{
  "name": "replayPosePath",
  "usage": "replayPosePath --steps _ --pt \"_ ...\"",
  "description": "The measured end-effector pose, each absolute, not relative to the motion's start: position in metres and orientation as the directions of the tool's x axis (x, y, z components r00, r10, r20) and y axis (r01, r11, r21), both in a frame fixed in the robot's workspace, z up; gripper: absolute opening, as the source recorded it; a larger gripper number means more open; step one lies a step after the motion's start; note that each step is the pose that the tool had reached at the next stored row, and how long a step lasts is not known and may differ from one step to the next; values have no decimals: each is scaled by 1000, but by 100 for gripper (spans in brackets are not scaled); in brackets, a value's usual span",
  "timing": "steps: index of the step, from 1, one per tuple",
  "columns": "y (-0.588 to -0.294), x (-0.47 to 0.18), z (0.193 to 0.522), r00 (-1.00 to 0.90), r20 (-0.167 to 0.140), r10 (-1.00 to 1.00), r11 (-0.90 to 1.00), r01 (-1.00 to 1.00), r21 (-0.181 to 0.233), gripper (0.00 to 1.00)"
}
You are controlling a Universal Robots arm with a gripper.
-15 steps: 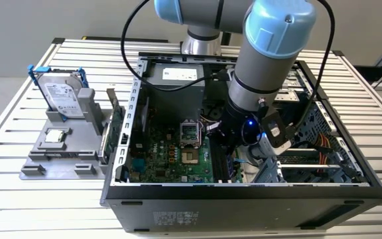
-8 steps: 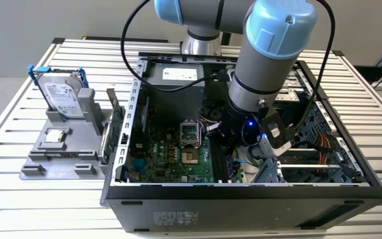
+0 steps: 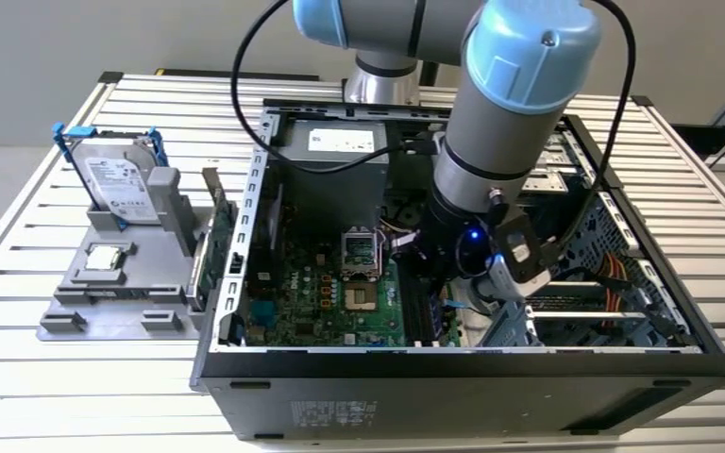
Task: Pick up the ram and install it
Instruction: 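Insert the ram into the slot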
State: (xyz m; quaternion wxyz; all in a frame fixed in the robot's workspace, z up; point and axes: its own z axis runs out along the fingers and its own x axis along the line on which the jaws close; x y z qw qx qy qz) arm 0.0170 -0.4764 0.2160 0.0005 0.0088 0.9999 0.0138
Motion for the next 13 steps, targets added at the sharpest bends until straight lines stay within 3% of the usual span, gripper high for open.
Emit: replayPosePath --steps 13 --pt "-475 17 214 -1000 -1 30 999 29 27 0"
